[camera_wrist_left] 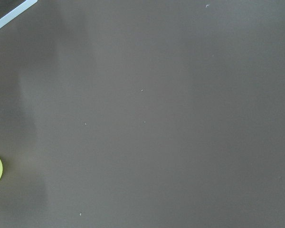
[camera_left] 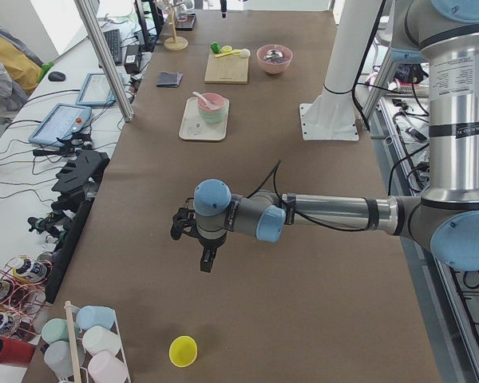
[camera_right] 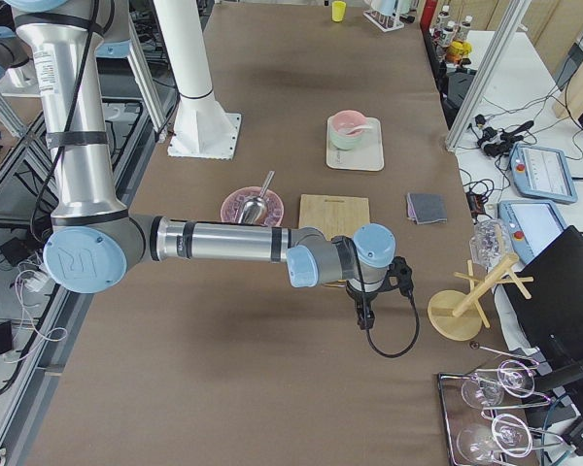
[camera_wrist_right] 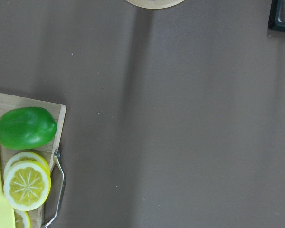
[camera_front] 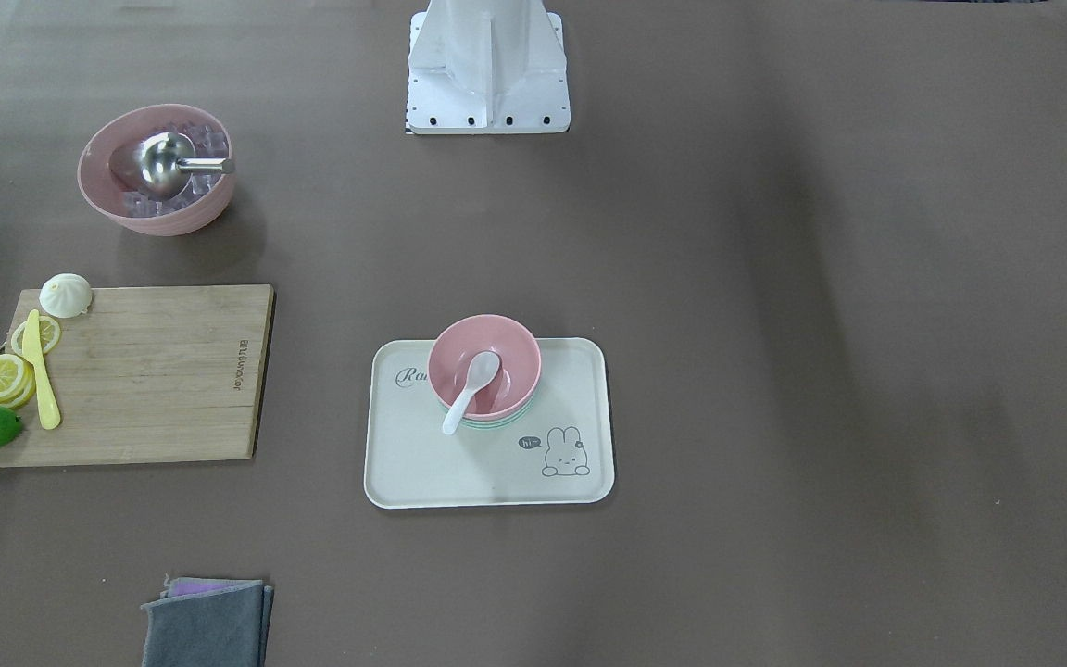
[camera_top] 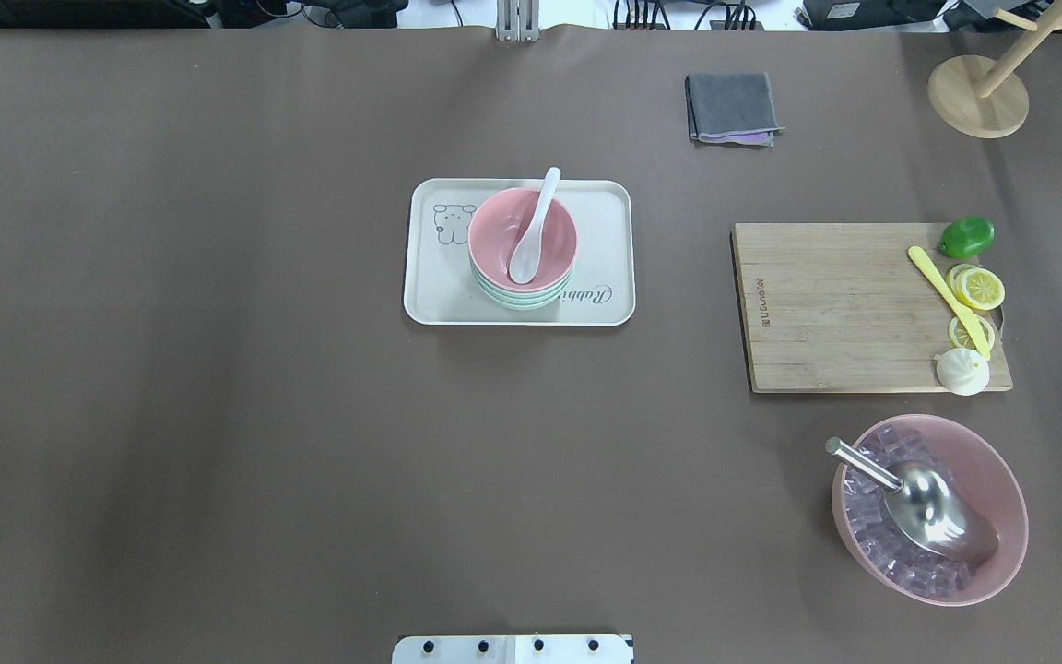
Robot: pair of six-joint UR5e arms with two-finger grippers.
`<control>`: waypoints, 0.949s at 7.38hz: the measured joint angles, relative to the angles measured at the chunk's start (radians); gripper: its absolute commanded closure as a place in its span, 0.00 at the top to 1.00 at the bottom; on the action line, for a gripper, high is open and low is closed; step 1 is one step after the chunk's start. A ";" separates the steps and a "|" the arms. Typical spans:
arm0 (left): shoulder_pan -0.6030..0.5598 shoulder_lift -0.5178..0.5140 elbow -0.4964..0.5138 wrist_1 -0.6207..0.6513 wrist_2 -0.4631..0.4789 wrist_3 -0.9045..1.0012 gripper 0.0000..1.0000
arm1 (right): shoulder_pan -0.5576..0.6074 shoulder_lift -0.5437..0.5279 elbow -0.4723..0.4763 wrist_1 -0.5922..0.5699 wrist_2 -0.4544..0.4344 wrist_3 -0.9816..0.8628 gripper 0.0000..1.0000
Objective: Stack pink bowl on green and place spoon
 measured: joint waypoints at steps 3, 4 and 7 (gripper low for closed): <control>-0.003 0.008 -0.004 0.055 -0.004 0.002 0.98 | 0.000 0.007 -0.002 0.000 -0.019 0.003 1.00; -0.004 0.012 -0.002 0.057 -0.003 -0.001 0.98 | -0.001 0.006 -0.002 0.000 -0.021 0.003 1.00; -0.009 0.026 -0.003 0.056 -0.008 -0.003 0.98 | 0.000 0.004 0.008 0.001 -0.021 0.012 1.00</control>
